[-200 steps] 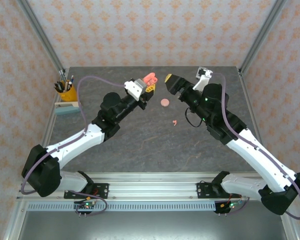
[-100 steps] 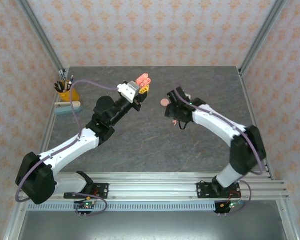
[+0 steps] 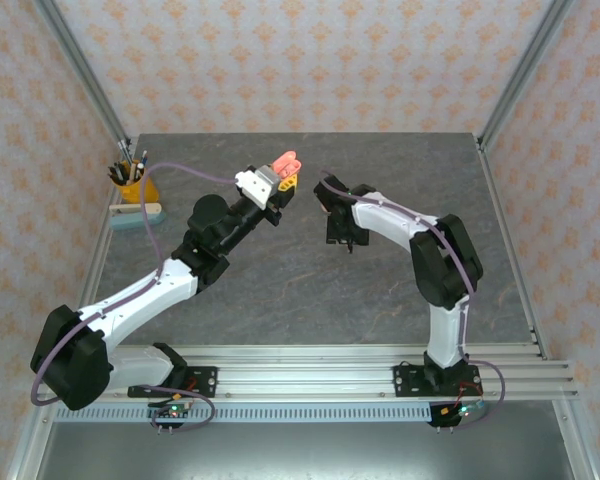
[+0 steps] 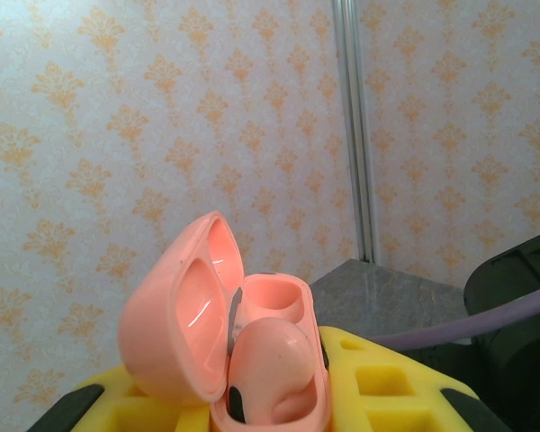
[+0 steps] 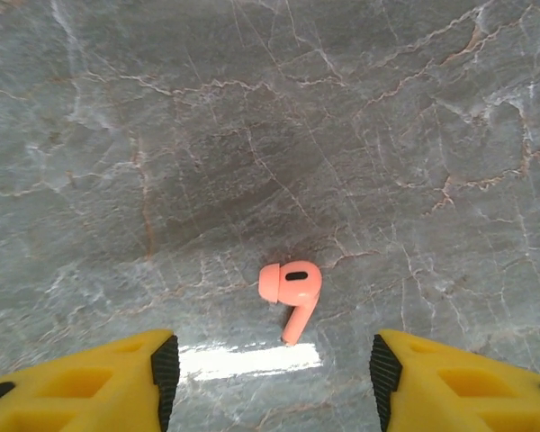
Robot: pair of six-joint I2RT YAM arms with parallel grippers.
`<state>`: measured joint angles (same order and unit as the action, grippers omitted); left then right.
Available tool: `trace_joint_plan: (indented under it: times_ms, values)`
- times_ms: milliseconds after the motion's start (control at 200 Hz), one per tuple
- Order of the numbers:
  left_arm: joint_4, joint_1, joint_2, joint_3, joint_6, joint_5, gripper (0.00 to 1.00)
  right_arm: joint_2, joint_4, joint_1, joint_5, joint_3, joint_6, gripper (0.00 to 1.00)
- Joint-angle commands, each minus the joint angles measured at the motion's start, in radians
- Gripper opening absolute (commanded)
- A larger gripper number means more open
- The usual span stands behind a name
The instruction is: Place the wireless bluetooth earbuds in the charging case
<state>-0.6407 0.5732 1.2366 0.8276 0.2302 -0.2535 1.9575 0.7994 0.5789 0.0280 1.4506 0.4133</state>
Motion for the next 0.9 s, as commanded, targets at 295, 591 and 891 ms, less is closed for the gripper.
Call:
trace_joint_plan:
  times_ms: [295, 591, 891]
  values:
    - [-0.045, -0.017, -0.023, -0.011, 0.006, 0.013, 0.00, 0.092, 0.028, -0.032, 0.050, 0.061, -0.010, 0.50]
    - [-0.045, -0.018, -0.023, -0.009, 0.005, 0.013, 0.00, 0.107, 0.012, -0.036, 0.036, 0.041, 0.001, 0.48]
    - [-0.048, -0.018, -0.020, -0.005, 0.002, 0.014, 0.00, 0.096, 0.001, -0.036, 0.026, 0.011, 0.010, 0.42]
